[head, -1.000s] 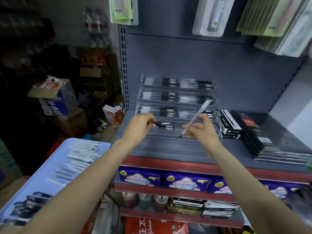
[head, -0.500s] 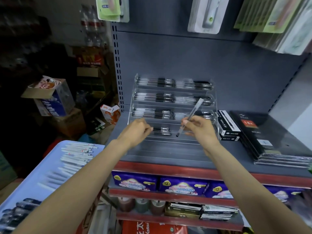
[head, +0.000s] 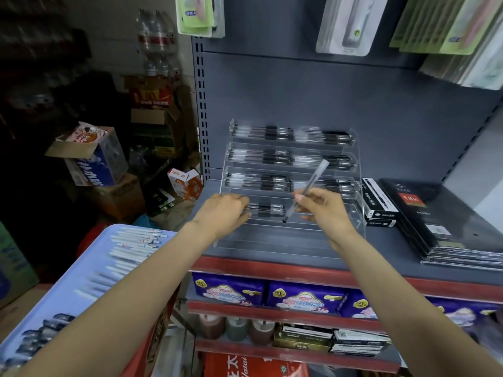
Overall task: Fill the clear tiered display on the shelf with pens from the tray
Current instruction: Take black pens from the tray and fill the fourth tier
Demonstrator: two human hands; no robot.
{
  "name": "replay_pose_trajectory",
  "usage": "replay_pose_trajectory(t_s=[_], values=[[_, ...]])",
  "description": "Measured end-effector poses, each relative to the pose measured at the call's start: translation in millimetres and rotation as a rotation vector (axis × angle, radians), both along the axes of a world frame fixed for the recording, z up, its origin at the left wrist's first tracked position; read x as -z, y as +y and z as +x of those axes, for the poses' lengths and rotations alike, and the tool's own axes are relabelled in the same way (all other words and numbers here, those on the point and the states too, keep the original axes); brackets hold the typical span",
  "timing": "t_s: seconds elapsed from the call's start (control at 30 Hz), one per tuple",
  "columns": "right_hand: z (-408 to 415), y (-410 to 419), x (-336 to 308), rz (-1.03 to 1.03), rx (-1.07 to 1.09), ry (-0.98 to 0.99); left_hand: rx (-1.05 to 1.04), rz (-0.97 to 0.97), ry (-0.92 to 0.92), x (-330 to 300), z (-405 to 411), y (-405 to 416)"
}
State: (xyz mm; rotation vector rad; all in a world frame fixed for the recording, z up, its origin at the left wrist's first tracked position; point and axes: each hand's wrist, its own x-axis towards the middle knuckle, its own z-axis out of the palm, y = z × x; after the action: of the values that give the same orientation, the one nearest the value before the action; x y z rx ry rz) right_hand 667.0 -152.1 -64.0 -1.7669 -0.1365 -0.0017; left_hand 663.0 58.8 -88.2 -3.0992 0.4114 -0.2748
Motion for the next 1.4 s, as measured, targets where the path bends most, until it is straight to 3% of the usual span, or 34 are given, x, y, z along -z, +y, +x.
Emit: replay_pose_trajectory(t_s=[0.2, 0.3, 0.37, 0.43, 0.67, 0.87, 1.03, 1.17, 1.4], values=[[-9, 4, 3, 0.048, 0.003, 0.021, -0.042, -0.032, -0.024, 4, -4, 1], [-14, 8, 7, 0.091, -0.005, 0.022, 0.056, -0.33, -0.096, 6, -13, -6], [-18, 13, 11, 0.126, -0.009, 0.031, 0.146, -0.627, 0.014, 2, -21, -15], [-22, 17, 15, 0.167, -0.019, 0.048, 0.175, -0.745, 0.107, 0, -26, -22], [-32, 14, 21, 0.255, -0.056, 0.09, 0.149, -0.685, 0.135, 8, -32, -11], [-29, 13, 34, 0.27, 0.052, 0.096, 0.069, -0.558, 0.09, 22, -35, 19], [-21, 22, 48, 0.016, 0.122, 0.035, -0.13, -0.631, -0.097, 32, -37, 33], [-15, 32, 59, -0.429, 0.101, -0.079, -0.232, -0.692, -0.021, 41, -37, 43], [-10, 43, 59, -1.065, 0.066, -0.227, -0.213, -0.815, 0.006, 46, -38, 46]])
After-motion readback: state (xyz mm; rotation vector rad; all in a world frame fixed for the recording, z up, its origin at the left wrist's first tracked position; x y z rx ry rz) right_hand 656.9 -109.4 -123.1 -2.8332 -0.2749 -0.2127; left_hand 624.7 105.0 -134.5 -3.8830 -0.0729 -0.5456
